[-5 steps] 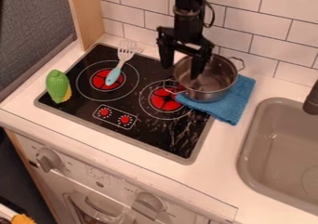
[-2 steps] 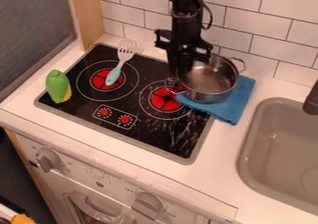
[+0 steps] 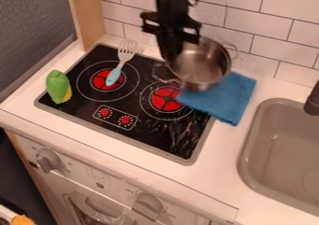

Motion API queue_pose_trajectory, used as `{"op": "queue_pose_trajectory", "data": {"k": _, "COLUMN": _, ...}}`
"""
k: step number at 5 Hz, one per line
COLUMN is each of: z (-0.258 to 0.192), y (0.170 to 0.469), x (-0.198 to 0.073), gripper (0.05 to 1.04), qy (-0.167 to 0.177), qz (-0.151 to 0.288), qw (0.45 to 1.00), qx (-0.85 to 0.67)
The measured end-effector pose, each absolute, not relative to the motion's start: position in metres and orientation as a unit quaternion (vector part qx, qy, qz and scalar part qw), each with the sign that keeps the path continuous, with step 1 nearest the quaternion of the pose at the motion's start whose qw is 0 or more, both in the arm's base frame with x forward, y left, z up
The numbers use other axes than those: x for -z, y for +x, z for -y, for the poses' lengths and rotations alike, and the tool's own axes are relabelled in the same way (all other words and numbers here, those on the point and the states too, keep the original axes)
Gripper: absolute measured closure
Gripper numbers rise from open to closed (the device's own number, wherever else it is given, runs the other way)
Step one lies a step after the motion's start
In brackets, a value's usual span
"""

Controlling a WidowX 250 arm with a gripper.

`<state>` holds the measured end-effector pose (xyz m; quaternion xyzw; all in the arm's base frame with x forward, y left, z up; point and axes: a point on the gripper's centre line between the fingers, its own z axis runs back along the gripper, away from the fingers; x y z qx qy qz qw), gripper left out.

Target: Move the silver pot to the lower center of the stove

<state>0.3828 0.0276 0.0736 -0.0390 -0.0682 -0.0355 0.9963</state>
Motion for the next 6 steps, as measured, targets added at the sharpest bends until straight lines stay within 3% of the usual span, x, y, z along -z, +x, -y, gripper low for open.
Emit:
{"op": "queue_pose_trajectory", "data": {"k": 1, "z": -0.060, "y": 0.343, "x": -0.068, "gripper": 1.011, "qy": -0.034, "qz": 0.027, "qw": 0.999, "qx": 0.007}}
{"op": "queue_pose_trajectory", "data": {"k": 2, "z": -0.083, "y": 0.311, "x": -0.045, "gripper": 1.011, "qy": -0.014, "qz": -0.020, "qw": 1.000, "qx": -0.011}}
{"op": "queue_pose_trajectory", "data": {"k": 4, "z": -0.095, "y": 0.294, "x": -0.029, "gripper": 0.968, "qy": 0.006, "qz": -0.043, "qw": 0.999, "qx": -0.018}}
{"op": "queue_pose_trajectory", "data": {"k": 5, "z": -0.099, "y": 0.289, "x": -0.022, "gripper": 0.778, "qy": 0.021, "qz": -0.054, "qw": 0.998, "qx": -0.015}}
{"op": "queue_pose_trajectory", "data": {"k": 6, "z": -0.079, "y": 0.282, "x": -0.044, "gripper": 0.490, "qy": 0.080, "qz": -0.015, "qw": 0.996, "qx": 0.033}}
